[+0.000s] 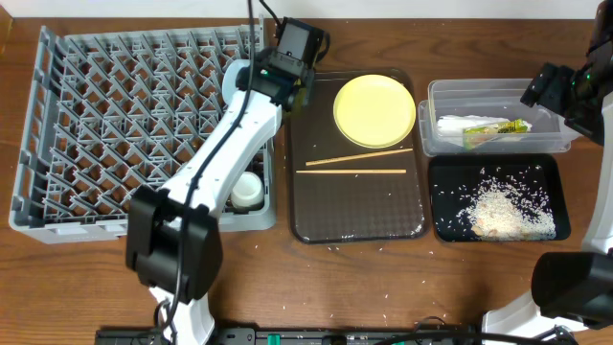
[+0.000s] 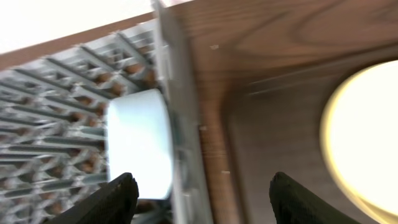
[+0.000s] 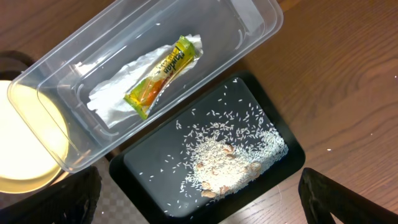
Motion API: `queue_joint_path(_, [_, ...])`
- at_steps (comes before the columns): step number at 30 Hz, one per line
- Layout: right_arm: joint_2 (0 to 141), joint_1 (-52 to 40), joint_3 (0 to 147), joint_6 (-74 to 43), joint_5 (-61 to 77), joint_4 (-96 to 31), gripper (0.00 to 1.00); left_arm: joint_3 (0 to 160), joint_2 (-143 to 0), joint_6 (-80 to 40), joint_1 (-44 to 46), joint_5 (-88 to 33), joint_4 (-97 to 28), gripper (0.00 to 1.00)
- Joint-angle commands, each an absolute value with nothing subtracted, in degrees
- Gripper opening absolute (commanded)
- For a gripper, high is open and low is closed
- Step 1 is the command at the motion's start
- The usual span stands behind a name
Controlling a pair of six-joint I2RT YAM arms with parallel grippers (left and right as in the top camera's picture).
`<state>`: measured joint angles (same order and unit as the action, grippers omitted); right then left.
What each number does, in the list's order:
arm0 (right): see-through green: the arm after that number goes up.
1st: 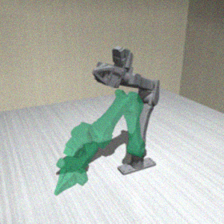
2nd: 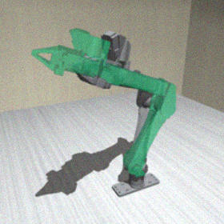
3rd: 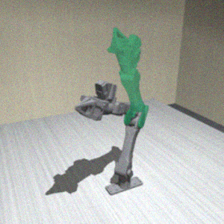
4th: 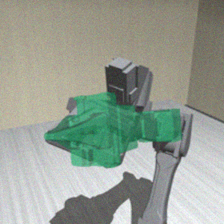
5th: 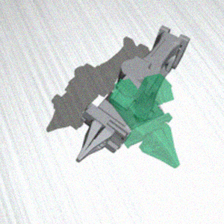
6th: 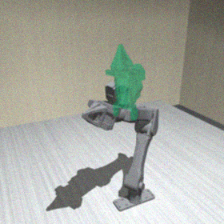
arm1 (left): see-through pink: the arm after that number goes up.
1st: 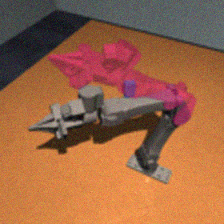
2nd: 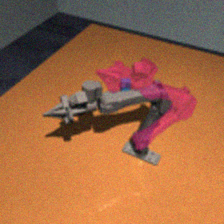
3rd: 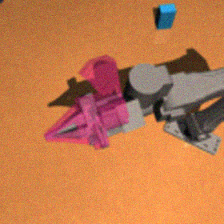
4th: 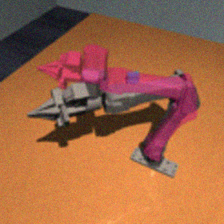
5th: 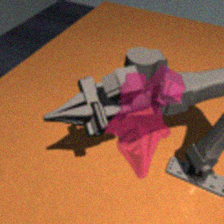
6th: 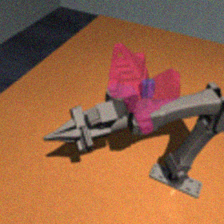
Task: Sort waste into correct bins and load items into the dishwasher
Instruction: 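Move the left gripper over to the yellow plate on the brown tray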
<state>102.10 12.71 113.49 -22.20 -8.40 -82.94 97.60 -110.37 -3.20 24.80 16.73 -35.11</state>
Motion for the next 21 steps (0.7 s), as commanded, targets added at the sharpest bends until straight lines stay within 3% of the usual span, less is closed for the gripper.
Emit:
queue_joint_path(1, [102.32,12.69,113.54,-23.14,-8.75,-82.98,0.99,97.69,-108.05,-8.47,24.73,6.15,-36.45,0.70])
queue_joint_path(21, [102.32,12.69,113.54,-23.14,-8.75,-82.98,0.99,97.69,-108.01,-19.62,26.81,-10.26,-38.54,0.70])
